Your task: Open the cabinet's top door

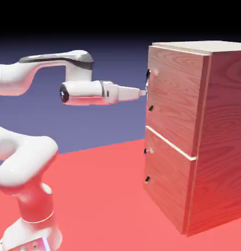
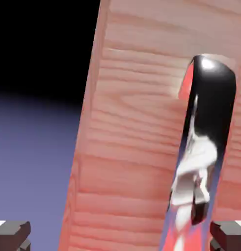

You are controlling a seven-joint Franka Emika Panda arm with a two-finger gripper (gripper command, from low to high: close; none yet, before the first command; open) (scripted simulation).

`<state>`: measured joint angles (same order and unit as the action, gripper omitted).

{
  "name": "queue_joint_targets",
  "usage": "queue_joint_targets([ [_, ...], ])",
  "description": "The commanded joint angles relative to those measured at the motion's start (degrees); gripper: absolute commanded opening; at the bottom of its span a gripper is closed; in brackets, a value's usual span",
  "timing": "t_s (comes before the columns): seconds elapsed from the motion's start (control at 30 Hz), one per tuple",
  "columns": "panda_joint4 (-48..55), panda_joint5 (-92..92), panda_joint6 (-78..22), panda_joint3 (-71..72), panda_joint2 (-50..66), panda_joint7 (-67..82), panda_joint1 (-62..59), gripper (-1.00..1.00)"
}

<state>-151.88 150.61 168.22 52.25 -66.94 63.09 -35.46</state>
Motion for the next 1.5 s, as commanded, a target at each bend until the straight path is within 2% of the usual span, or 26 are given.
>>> queue_joint_targets([
  [0.0,-0.47,2.29,0.13,-0.61,-0.69,0.29,-0.03,0.00],
  [0.07,-0.84,4.07,0.24,-1.09,-1.22,0.52,-0.05,0.00],
  [0.27,5.11,6.78,-4.55,3.57,3.35,1.94,-10.62,0.00],
  [0.3,5.11,6.78,-4.55,3.57,3.35,1.94,-10.62,-1.00],
  [0.5,-3.15,-1.14,-10.92,-5.50,2.34,1.22,-0.24,-1.00],
  [0.87,-17.36,-26.32,-23.57,-28.26,-5.30,-4.35,15.86,-1.00],
  [1.2,-23.14,-51.21,-36.30,-48.35,-11.96,-9.82,17.75,-1.00],
  [1.47,-22.51,-69.53,-49.09,-64.96,-11.17,-10.74,14.98,-1.00],
])
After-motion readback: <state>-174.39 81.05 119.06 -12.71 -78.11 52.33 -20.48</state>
